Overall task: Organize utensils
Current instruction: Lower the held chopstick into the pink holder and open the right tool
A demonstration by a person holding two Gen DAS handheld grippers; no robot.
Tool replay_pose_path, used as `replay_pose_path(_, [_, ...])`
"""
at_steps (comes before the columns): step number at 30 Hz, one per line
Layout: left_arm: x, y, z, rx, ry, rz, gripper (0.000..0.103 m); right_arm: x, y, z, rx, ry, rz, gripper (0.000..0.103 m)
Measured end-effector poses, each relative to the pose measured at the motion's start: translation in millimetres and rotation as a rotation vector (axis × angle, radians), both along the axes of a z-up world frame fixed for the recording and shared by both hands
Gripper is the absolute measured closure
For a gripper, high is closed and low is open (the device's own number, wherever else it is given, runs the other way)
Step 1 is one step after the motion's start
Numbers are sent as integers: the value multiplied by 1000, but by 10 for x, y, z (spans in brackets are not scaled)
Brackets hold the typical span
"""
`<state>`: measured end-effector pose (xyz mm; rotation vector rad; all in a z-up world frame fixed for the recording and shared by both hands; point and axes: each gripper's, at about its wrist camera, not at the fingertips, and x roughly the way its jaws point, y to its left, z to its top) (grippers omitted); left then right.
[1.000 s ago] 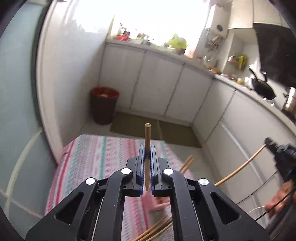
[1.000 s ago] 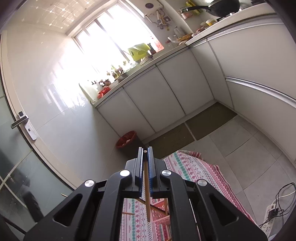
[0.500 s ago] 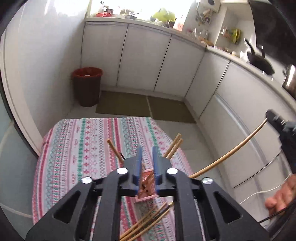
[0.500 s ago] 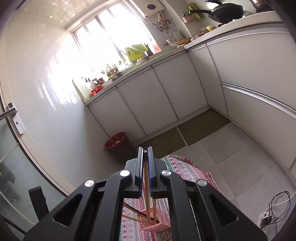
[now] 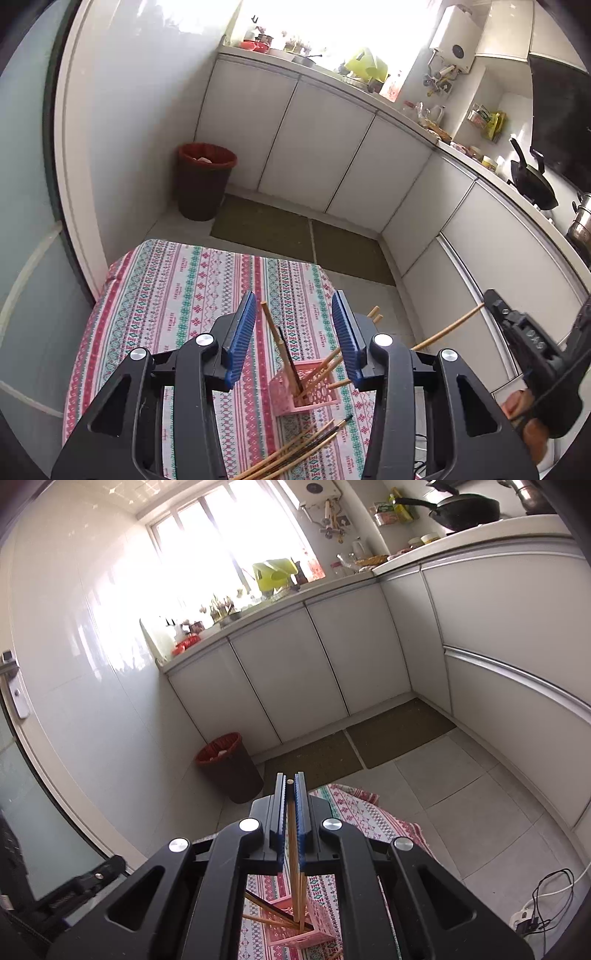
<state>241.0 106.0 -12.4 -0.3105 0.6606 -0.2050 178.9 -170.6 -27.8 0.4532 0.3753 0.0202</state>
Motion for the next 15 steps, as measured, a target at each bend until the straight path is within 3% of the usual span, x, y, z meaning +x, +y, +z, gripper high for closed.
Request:
replay_pose_path(4, [-4,82,0,-3,9,14,57,137,109,-153,-1,13,28,94])
replay_pose_path(6, [-21,112,3,-5,9,17,55,157,110,-188,23,18,44,75])
replay_pose_path(7, [-35,128,9,-5,7,18,53,152,107,-187,27,18,51,58])
replay_pose_path(8, [-49,138,13,-4,4,19,52,132,103,-178,26,16,50,54])
replay_pose_path(12, [-97,142,20,4,7,13,47,18,89,-112,9,8,45,52])
replay_pose_path(15, [-127,102,-3,20,14,-3,46,-75,99,-90,-12,13,34,43])
